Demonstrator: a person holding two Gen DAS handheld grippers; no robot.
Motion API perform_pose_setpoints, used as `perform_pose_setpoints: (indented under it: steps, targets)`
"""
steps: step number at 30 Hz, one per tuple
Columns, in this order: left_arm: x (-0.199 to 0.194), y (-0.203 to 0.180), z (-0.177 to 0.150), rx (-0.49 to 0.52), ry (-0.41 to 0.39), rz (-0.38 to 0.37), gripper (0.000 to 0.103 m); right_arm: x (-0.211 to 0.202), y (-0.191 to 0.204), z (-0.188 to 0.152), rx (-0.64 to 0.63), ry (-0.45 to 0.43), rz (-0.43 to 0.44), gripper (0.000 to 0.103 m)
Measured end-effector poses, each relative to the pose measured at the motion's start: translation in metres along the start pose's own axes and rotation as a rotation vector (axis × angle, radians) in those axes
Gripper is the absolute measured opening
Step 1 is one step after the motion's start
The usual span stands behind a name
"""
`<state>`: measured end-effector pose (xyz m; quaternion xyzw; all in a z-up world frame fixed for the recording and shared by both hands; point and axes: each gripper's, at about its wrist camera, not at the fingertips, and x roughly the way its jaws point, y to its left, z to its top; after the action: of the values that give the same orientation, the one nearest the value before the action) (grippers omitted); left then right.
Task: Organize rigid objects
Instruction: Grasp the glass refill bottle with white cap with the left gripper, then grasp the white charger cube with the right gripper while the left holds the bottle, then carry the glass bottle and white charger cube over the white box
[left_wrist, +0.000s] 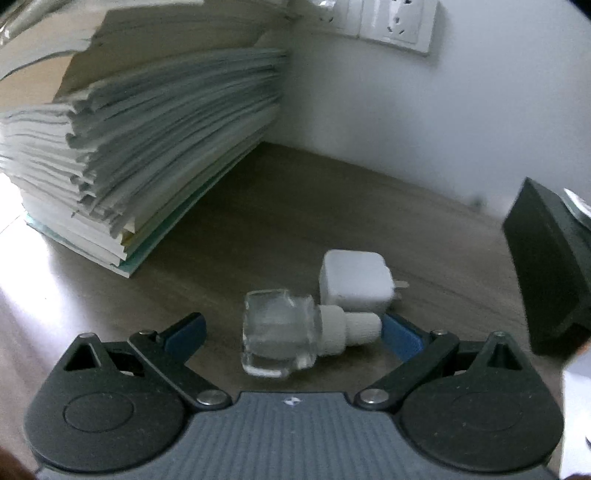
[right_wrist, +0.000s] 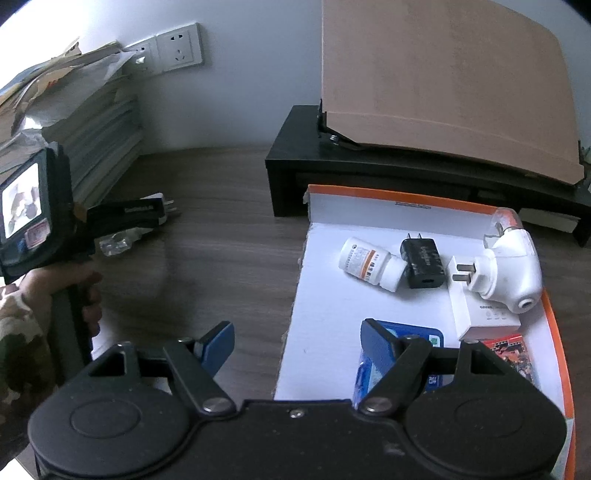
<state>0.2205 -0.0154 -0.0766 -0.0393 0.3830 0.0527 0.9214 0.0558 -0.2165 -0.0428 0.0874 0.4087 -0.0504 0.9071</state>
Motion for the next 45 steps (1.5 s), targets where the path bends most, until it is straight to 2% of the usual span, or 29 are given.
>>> perform_pose_setpoints:
  steps: [4,12,19,21,24,30,38,39,40,45]
  targets:
    - [0.0,0.002,-0.002,0.039,-0.036,-0.033,0.082,0.005,0.0,0.004,-0.004,-0.001,0.008,0.089]
    - [-0.024,0.033,-0.014,0.064,-0.048,-0.085,0.082,0.025,0.026,0.024,-0.073,-0.021,0.088,0.089]
    - [-0.071,0.074,-0.022,0.014,-0.061,-0.11,0.082,0.062,0.079,0.059,-0.209,-0.068,0.241,0.089]
    - [-0.084,0.085,-0.025,-0.001,-0.064,-0.107,0.082,0.079,0.096,0.07,-0.243,-0.066,0.3,0.089]
    - [-0.099,0.1,-0.028,-0.02,-0.065,-0.11,0.082,0.109,0.121,0.084,-0.3,-0.056,0.344,0.089]
    - [-0.118,0.122,-0.038,-0.033,-0.06,-0.102,0.082,0.156,0.152,0.102,-0.392,-0.041,0.354,0.089]
    - [-0.124,0.136,-0.047,-0.059,-0.043,-0.104,0.082,0.188,0.17,0.112,-0.44,-0.029,0.364,0.089]
    - [-0.124,0.136,-0.047,-0.059,-0.044,-0.103,0.082,0.19,0.171,0.111,-0.442,-0.012,0.359,0.078]
    - [-0.126,0.137,-0.047,-0.059,-0.044,-0.105,0.082,0.19,0.17,0.111,-0.43,-0.014,0.378,0.072]
    - [-0.126,0.134,-0.048,-0.056,-0.047,-0.114,0.082,0.175,0.164,0.099,-0.393,-0.018,0.348,0.072]
